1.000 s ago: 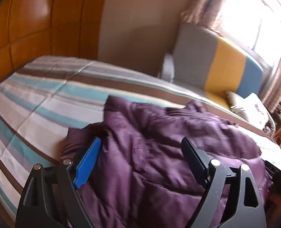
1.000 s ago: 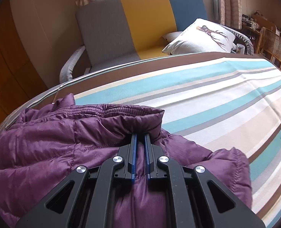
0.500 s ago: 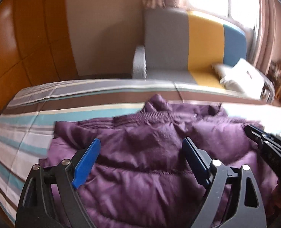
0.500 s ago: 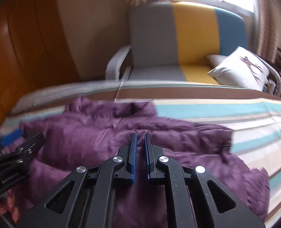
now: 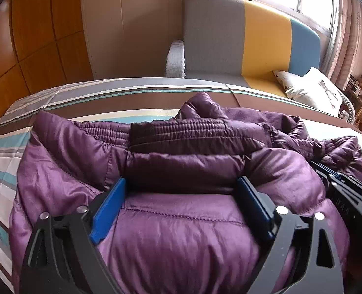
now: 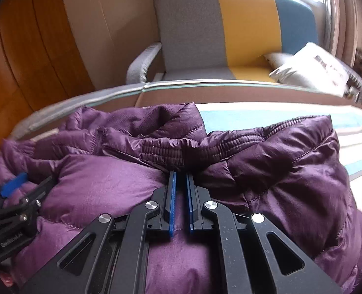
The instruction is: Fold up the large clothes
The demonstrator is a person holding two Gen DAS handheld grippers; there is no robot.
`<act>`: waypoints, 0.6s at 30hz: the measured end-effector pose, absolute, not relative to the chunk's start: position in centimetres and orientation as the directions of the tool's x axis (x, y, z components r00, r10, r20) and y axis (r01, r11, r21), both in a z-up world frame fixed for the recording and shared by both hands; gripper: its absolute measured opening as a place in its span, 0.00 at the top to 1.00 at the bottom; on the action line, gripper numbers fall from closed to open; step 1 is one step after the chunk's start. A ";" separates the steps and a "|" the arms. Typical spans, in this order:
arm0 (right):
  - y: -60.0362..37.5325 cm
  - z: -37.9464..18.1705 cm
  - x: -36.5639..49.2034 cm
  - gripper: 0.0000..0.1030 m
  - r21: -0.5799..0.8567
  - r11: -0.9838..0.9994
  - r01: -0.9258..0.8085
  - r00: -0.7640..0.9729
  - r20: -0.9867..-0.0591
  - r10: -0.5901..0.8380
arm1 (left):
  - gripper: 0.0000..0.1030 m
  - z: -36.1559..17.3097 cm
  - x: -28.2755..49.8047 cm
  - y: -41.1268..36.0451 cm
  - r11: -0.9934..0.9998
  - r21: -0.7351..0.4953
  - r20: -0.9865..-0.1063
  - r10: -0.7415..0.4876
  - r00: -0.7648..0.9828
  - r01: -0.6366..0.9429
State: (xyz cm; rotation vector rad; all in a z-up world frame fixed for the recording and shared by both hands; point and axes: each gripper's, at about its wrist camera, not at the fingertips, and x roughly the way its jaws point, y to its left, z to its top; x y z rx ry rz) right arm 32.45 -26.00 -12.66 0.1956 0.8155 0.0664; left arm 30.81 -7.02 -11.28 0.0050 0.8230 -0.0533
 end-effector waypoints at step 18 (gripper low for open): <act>-24.8 -6.3 19.2 0.42 0.248 0.964 -0.098 0.775 -0.589 0.230 | 0.02 -8.8 16.0 2.7 0.974 -0.192 -0.612 -0.022 0.791 -0.121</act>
